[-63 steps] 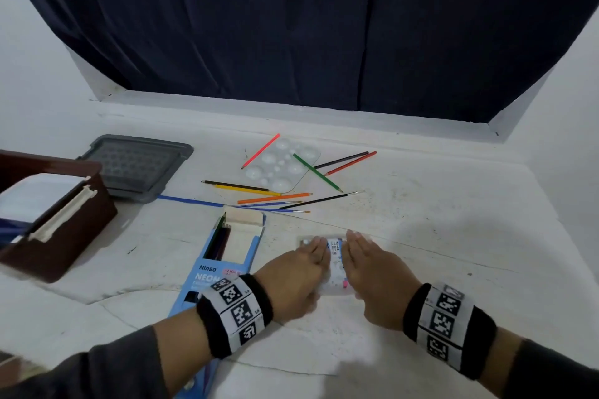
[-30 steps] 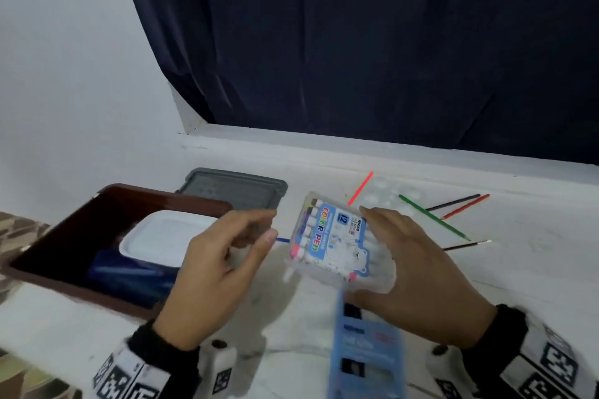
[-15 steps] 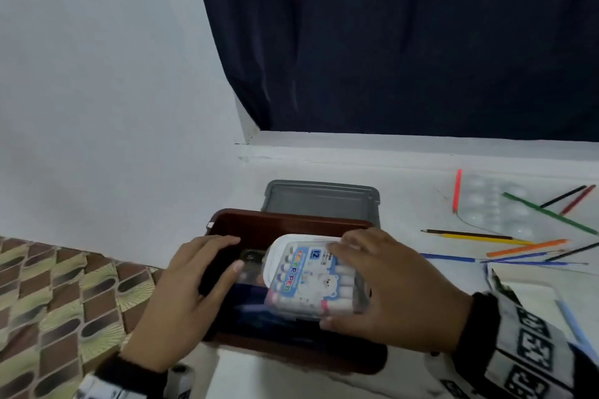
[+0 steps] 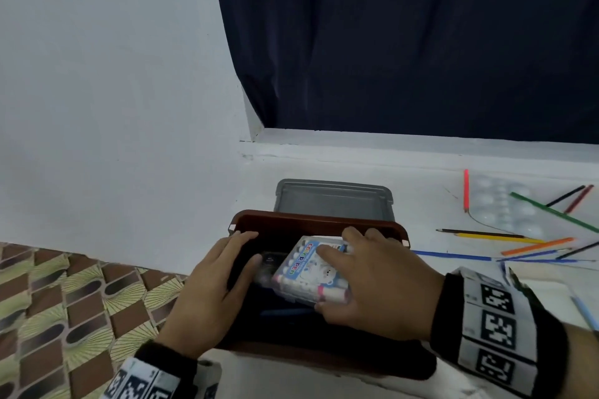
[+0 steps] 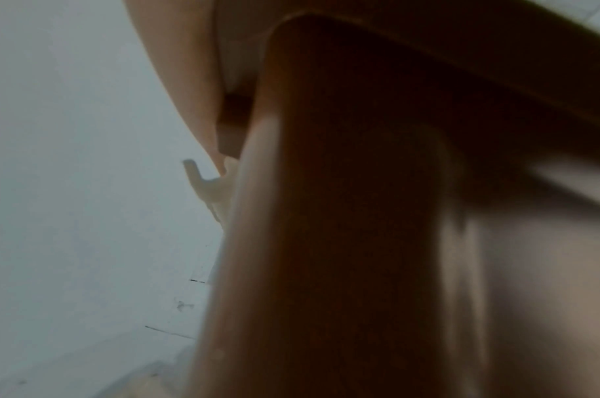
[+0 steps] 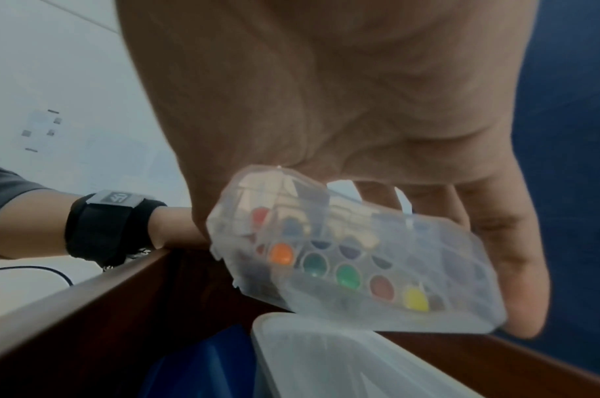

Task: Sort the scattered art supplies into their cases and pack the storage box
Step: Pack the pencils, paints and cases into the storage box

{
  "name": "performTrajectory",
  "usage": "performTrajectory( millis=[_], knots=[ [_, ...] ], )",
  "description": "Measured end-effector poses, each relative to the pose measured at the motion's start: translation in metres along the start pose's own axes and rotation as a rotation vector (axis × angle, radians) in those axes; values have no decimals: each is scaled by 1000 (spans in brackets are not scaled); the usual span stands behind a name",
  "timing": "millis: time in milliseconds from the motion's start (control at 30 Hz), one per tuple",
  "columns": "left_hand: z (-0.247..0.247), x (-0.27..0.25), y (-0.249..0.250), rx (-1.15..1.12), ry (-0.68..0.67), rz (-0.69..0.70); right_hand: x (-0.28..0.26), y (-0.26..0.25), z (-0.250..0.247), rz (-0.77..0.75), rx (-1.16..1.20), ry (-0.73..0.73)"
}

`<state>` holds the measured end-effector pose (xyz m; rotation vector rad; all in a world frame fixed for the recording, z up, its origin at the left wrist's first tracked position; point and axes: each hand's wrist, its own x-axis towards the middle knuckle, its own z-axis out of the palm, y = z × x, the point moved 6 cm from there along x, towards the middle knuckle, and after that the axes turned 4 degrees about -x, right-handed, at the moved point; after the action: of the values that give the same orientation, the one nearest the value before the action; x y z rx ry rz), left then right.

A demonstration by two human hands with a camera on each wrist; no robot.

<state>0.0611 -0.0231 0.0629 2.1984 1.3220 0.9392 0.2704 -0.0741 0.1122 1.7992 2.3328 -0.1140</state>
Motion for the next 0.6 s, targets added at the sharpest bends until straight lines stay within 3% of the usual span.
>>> performTrajectory(
  millis=[267, 433, 600],
  knots=[
    [-6, 0, -9, -181, 70, -39, 38, -46, -8, 80, -91, 5],
    [-5, 0, -14, -231, 28, -34, 55, -72, -4, 51, -95, -64],
    [-3, 1, -11, -193, -47, 17, 52, -65, -5, 52, -10, -166]
  ],
)
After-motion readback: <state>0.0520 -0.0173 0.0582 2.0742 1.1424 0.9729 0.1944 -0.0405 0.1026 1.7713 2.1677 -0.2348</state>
